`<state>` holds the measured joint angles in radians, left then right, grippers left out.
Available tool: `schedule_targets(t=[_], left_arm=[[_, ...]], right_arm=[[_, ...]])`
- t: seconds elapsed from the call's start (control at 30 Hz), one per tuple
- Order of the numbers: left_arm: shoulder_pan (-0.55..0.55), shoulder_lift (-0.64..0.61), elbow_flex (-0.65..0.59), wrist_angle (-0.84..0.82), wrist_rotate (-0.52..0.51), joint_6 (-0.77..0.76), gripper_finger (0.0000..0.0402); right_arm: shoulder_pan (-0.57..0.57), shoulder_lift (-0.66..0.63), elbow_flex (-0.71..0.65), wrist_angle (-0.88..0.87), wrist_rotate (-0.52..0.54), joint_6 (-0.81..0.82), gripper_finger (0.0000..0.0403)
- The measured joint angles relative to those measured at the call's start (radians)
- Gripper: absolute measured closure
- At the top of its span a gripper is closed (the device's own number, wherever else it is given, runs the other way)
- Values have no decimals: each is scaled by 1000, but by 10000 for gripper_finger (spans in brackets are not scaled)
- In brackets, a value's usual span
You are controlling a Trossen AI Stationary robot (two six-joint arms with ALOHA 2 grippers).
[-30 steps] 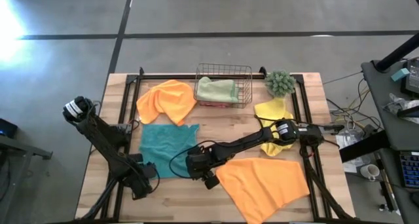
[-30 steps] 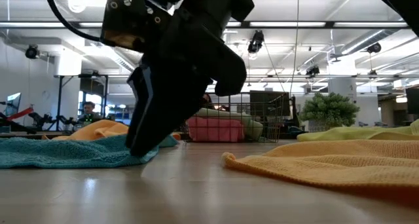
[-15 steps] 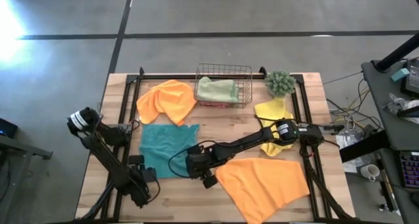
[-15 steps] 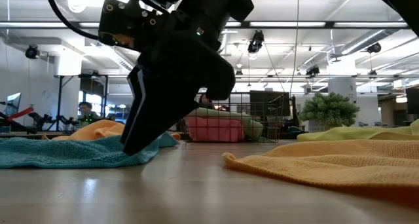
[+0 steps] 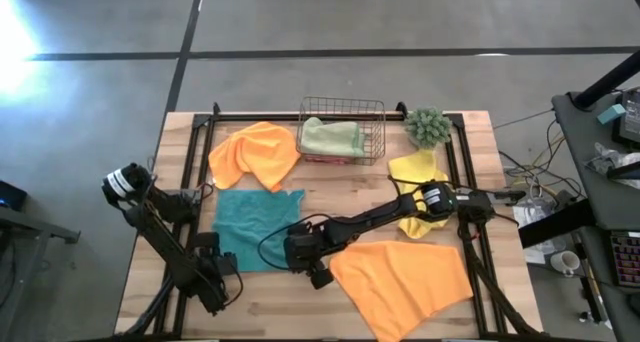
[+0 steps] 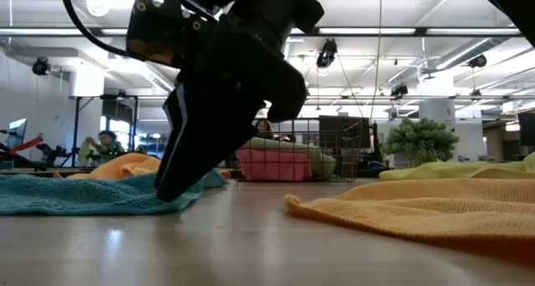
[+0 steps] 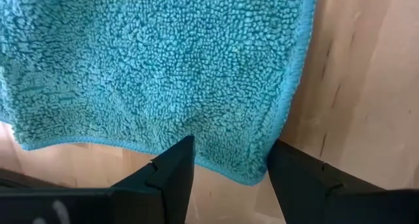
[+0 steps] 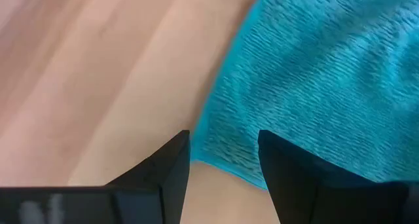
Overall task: Fold microfiber towels
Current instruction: Fold the blue microfiber cloth
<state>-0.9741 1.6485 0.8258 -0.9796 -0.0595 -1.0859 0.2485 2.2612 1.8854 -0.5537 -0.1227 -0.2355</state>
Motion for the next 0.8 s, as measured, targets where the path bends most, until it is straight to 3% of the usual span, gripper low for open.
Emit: schedule_targets(t=[0.37, 0.6, 0.8], left_arm=[[6, 0, -39, 86, -43, 101, 240], [6, 0, -49, 117, -37, 106, 308], [7, 1, -60, 139, -102, 104, 370]], right_arm=[[-5, 12, -14, 21, -9, 38, 232], [-13, 40, -12, 29, -23, 66, 230], [-17, 54, -11, 45, -19, 99, 251]])
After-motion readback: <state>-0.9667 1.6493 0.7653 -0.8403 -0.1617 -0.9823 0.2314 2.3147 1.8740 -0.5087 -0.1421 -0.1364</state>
